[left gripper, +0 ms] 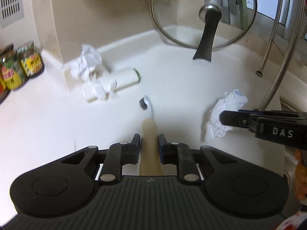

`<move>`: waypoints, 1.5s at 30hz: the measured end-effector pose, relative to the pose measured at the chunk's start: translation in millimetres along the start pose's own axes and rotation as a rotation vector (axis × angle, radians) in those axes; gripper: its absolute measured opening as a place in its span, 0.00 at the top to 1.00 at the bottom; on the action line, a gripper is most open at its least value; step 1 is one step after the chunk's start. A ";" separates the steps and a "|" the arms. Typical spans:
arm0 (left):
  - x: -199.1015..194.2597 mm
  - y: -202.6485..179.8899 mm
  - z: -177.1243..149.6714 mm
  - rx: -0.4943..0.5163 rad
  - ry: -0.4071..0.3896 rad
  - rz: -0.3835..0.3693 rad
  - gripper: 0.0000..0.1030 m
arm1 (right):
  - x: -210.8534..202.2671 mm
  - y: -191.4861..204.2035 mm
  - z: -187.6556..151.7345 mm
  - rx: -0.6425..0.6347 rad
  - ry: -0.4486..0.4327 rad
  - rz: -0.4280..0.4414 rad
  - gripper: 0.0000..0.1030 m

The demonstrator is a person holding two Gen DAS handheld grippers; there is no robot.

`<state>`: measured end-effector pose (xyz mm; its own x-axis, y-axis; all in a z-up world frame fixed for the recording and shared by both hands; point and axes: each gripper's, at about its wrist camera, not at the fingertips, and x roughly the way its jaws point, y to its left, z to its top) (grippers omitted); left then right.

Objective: Collect trash
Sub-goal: 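Lift the toothbrush and paper towel off the counter with both grippers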

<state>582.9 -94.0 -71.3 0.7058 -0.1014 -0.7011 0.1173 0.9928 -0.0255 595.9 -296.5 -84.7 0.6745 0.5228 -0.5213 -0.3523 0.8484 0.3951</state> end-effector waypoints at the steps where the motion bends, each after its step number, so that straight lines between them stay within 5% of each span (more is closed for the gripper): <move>1: -0.6 -0.1 -1.9 -0.006 0.007 -0.003 0.83 | -1.3 -0.4 -2.0 0.003 0.004 -0.001 0.78; 9: 6.1 -0.1 -3.6 -0.040 0.063 -0.009 0.82 | -2.6 -7.9 -2.9 0.030 0.012 -0.009 0.78; 11: 10.1 -1.6 -1.4 -0.032 0.071 0.002 0.70 | -2.9 -10.5 -2.4 0.035 0.009 -0.009 0.78; 16: 21.2 -6.3 5.2 -0.019 0.087 0.014 0.68 | -4.1 -15.8 -1.9 0.051 -0.001 -0.012 0.78; 22: 35.0 -12.6 10.7 0.011 0.100 0.028 0.69 | -4.9 -22.4 -1.7 0.062 -0.005 -0.015 0.78; 28: 35.4 -16.0 11.5 0.030 0.102 0.032 0.82 | -7.3 -26.6 -2.4 0.073 -0.009 -0.025 0.78; 45: -13.0 -10.3 2.2 0.013 0.027 0.017 0.83 | -26.3 -8.1 -8.5 0.044 -0.020 -0.033 0.78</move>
<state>574.0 -103.0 -60.4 0.6888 -0.0826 -0.7202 0.1144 0.9934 -0.0045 575.5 -316.4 -80.6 0.6982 0.4928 -0.5193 -0.3012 0.8602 0.4114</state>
